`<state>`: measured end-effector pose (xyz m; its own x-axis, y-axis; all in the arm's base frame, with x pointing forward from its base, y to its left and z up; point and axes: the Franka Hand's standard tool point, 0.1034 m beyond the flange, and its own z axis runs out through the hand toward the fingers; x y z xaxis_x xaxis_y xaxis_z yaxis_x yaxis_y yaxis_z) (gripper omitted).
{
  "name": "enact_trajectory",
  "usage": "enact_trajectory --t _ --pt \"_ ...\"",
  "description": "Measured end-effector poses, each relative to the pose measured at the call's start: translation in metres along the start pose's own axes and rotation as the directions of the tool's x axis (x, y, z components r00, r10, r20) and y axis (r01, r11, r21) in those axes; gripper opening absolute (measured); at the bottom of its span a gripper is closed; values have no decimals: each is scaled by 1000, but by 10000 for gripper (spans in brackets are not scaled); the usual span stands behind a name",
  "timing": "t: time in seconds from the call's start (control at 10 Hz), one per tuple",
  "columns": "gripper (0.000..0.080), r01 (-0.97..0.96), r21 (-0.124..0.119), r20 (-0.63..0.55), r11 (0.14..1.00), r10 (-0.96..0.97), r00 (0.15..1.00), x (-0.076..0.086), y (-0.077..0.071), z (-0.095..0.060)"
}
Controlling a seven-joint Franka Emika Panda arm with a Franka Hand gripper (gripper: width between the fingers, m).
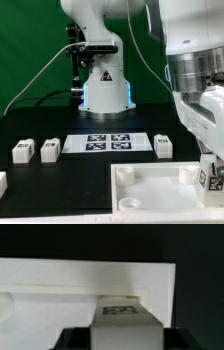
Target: Assemble one leg
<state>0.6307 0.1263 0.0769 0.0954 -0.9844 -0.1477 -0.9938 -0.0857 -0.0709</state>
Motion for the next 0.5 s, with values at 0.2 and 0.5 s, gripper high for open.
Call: enact_trajectory --t 0.2,0.5 --pt "530 34 -1 -2 999 -34 999 0 0 0" --pt "643 535 3 -17 845 -534 845 8 -2 -1"
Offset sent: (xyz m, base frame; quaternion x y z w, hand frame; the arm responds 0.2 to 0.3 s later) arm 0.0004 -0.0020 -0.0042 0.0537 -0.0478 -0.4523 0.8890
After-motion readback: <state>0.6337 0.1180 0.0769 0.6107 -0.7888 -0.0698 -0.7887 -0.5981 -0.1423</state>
